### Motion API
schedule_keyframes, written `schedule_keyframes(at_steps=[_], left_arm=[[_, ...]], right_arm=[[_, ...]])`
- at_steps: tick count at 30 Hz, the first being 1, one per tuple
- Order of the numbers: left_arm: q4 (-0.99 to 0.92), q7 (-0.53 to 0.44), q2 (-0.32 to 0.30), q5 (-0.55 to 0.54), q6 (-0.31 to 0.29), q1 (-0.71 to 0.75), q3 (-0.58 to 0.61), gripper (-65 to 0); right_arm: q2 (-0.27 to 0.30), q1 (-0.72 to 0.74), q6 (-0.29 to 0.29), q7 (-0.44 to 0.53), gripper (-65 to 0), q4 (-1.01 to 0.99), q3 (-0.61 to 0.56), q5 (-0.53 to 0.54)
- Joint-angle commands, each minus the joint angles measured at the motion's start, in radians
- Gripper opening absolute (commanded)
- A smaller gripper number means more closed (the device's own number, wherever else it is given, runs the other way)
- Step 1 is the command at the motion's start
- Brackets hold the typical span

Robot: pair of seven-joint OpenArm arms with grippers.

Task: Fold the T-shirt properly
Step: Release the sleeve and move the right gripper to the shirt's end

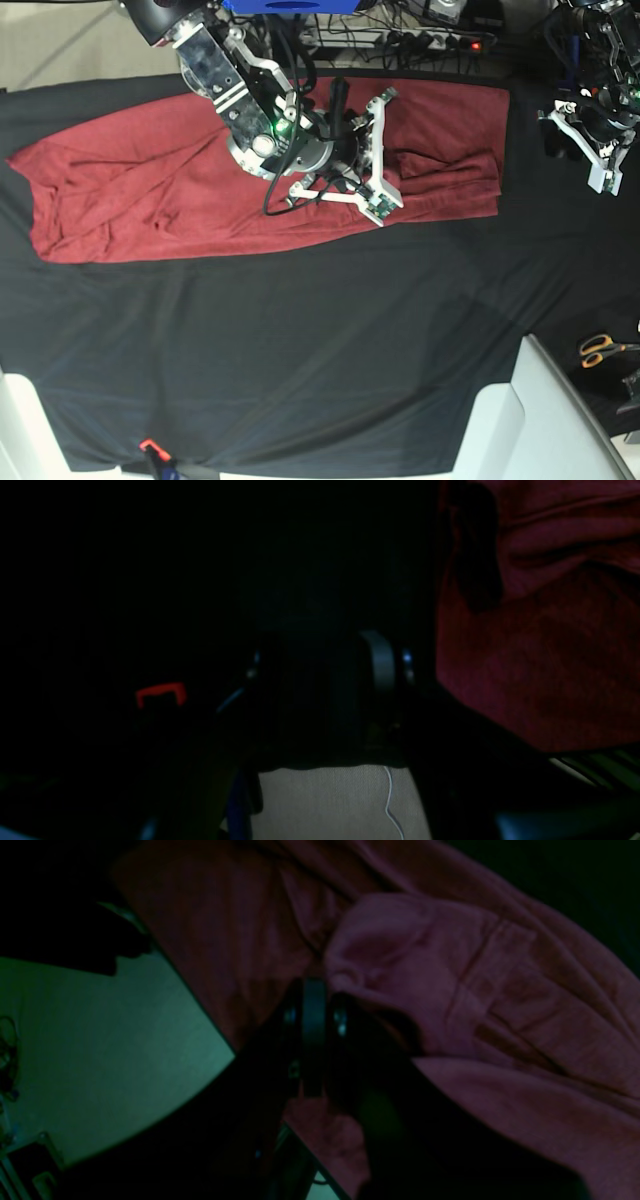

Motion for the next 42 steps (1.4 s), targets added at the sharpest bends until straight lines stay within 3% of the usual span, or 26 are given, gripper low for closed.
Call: schedule_keyframes(at_steps=[1, 7, 9, 15, 18, 20, 24, 28, 31, 34, 35, 37, 39, 42], left_arm=[[0.013, -0.014, -0.019, -0.008, -0.003, 0.002, -0.01, -42.6], [0.013, -0.014, -0.019, -0.008, -0.003, -0.001, -0.007, -42.6], [0.013, -0.014, -0.019, -0.008, -0.003, -0.002, -0.007, -42.6], [0.01, -0.014, -0.019, -0.008, -0.003, -0.004, -0.006, -42.6], [-0.022, -0.014, -0.022, -0.008, -0.003, -0.004, -0.006, -42.6], [-0.045, -0.017, -0.025, -0.006, -0.003, -0.001, -0.007, -42.3], [-0.124, -0.026, -0.089, -0.006, -0.003, 0.022, -0.009, -42.1], [-0.219, -0.132, -0.151, -0.006, -0.003, 0.059, -0.01, -42.1], [-0.24, -0.151, -0.16, -0.006, -0.003, 0.074, -0.006, -42.1], [-0.245, -0.148, -0.152, -0.04, -0.006, 0.071, -0.013, -41.8], [-0.251, -0.132, -0.152, -0.08, -0.006, 0.07, -0.012, -41.8], [-0.253, -0.086, -0.157, -0.19, -0.006, 0.074, -0.004, -41.0], [-0.251, -0.068, -0.158, -0.279, -0.006, 0.074, -0.004, -32.7], [-0.251, -0.068, -0.151, -0.324, -0.006, 0.065, 0.007, -10.9]], right_arm=[[-0.012, 0.012, 0.007, 0.018, -65.0, 0.005, -0.002, 0.01], [-0.011, 0.012, 0.004, 0.017, -62.9, -0.014, 0.002, 0.01], [-0.011, 0.012, 0.004, 0.013, -54.5, -0.014, 0.002, 0.01], [-0.005, 0.021, 0.004, 0.01, -19.4, -0.003, -0.001, 0.01], [-0.003, 0.035, 0.004, 0.017, -11.3, 0.025, 0.002, 0.01], [0.006, 0.035, 0.004, 0.018, -12.6, 0.081, 0.006, 0.007], [0.026, 0.007, 0.004, 0.018, -17.6, 0.187, 0.105, 0.008], [0.031, -0.039, 0.004, 0.018, -25.2, 0.227, 0.219, 0.008], [0.045, -0.06, 0.004, 0.012, -38.3, 0.227, 0.259, 0.007], [0.063, -0.094, 0.004, 0.018, -62.4, 0.227, 0.308, 0.008], [0.066, -0.108, 0.004, 0.018, -65.0, 0.227, 0.328, 0.008], [0.066, -0.135, 0.004, 0.018, -61.2, 0.227, 0.371, 0.008], [0.066, -0.155, 0.004, 0.018, -62.0, 0.227, 0.411, 0.008], [0.068, -0.181, 0.004, 0.018, -63.9, 0.227, 0.464, 0.008]])
